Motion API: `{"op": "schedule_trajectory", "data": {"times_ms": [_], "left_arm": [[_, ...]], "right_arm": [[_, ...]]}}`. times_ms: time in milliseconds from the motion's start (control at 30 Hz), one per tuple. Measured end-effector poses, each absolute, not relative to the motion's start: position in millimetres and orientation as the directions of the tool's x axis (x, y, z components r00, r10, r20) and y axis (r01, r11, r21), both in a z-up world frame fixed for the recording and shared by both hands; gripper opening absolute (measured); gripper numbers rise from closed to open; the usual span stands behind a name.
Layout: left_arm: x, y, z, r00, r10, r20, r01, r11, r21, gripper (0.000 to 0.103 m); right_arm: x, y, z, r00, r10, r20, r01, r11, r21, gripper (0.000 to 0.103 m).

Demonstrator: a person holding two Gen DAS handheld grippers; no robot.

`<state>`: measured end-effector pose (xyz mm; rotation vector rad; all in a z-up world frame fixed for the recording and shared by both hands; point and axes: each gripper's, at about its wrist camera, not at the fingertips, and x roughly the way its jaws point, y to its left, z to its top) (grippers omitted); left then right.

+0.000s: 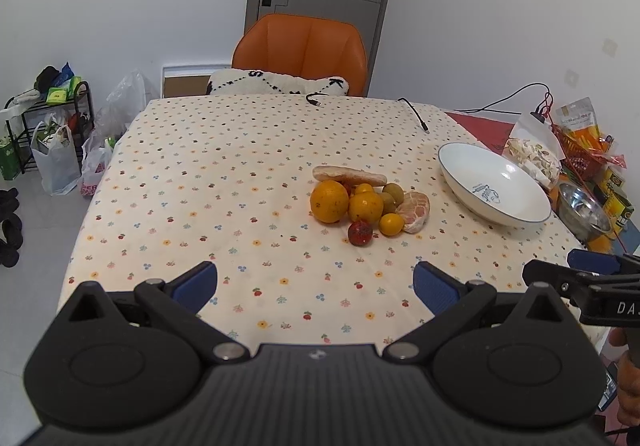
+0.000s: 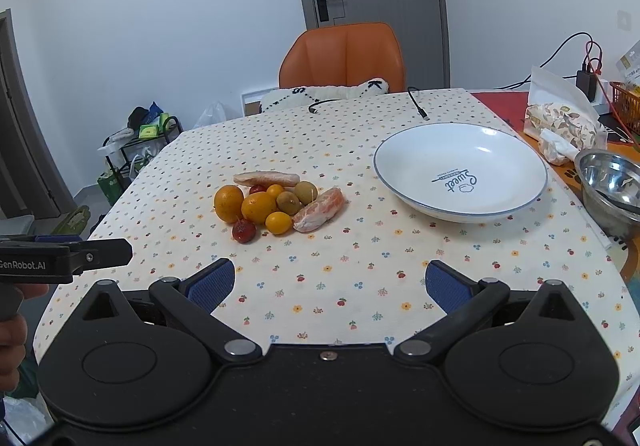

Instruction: Organize fruits

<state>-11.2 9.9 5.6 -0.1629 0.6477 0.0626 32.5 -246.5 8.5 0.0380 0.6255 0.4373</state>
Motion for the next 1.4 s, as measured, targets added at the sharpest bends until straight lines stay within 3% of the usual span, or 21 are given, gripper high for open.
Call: {"op": "schedule_trajectory", "data": {"times_ms": [1000, 1400], "left_arm": [[-5.7, 3.4, 2.0, 0.803, 0.008, -0.596, -0.095, 0.989, -0.114, 0.103], [0.4, 2.1, -3.5, 0.825, -0.015, -0.565, -0.082, 0.986, -0.145, 0.101]], "right_arm": [[34.9, -248.9, 7.4, 0.725, 0.415, -0.550, -0.389, 0.905, 0.170, 0.103], [41.4, -238.8, 0.5, 0.687, 0.479, -0.546, -0.449, 0.871, 0.199, 0.103]]}}
